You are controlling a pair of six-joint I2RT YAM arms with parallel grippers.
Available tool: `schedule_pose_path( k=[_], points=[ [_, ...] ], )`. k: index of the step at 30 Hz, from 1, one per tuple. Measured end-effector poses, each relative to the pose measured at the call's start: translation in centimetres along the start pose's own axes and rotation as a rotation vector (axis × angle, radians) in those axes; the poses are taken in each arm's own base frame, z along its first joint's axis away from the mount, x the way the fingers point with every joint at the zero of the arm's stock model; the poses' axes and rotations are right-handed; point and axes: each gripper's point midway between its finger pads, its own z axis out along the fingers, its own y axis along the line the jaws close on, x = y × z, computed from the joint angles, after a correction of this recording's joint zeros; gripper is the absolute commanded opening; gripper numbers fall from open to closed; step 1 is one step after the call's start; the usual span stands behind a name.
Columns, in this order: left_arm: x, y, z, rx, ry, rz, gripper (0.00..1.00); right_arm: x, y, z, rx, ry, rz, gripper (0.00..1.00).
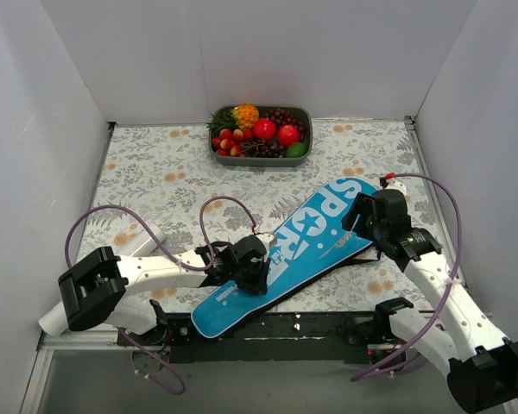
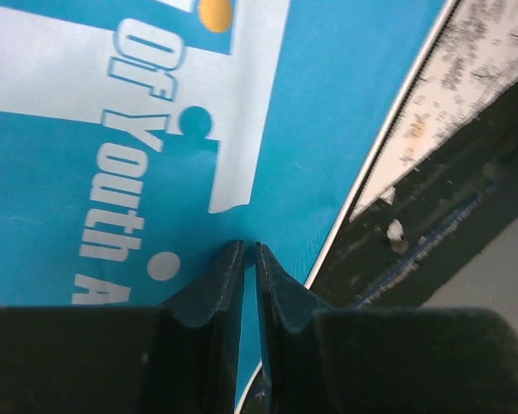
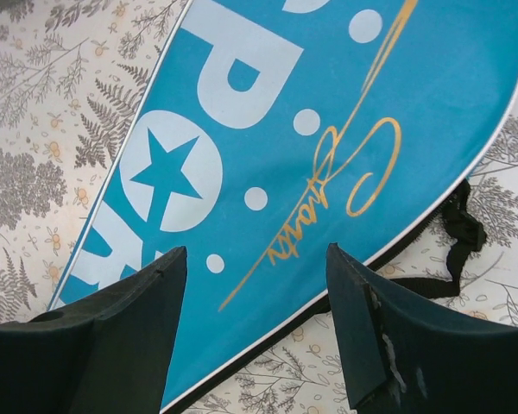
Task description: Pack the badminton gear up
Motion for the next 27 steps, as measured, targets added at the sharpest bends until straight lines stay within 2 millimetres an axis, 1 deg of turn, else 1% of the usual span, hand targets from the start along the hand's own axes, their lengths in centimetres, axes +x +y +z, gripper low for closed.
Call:
schedule_pose_path(
  k=[3, 5, 10, 14, 17, 22, 27],
  points=[
    [0.3, 1.1, 0.8, -0.065, 0.003, -0.025, 0.11, 0.5, 0.7, 1.0, -0.018, 0.037, -0.043, 0.72],
    [0.1, 1.7, 1.1, -0.109, -0.008, -0.037, 0.11, 0.8, 1.0, 1.6, -0.030, 0.060, -0.061, 0.72],
    [-1.0, 3.0, 1.7, -0.204, -0.024, -0.053, 0.10, 0.3, 1.9, 1.7, -0.072, 0.040, -0.082, 0.72],
    [-2.7, 4.2, 1.9, -0.247, -0.049, -0.067, 0.10, 0.1, 2.0, 1.8, -0.080, 0.027, -0.095, 0.72],
    [-3.9, 5.5, 1.9, -0.291, -0.062, -0.067, 0.09, 0.7, 1.5, 2.0, -0.075, 0.030, -0.107, 0.73],
    [-6.9, 8.3, 1.9, -0.377, -0.078, -0.064, 0.09, 2.2, 0.4, 2.5, -0.051, 0.061, -0.119, 0.73],
    [-9.4, 11.3, 1.1, -0.458, -0.092, -0.060, 0.09, 2.4, -0.5, 2.7, -0.017, 0.057, -0.135, 0.73]
  ],
)
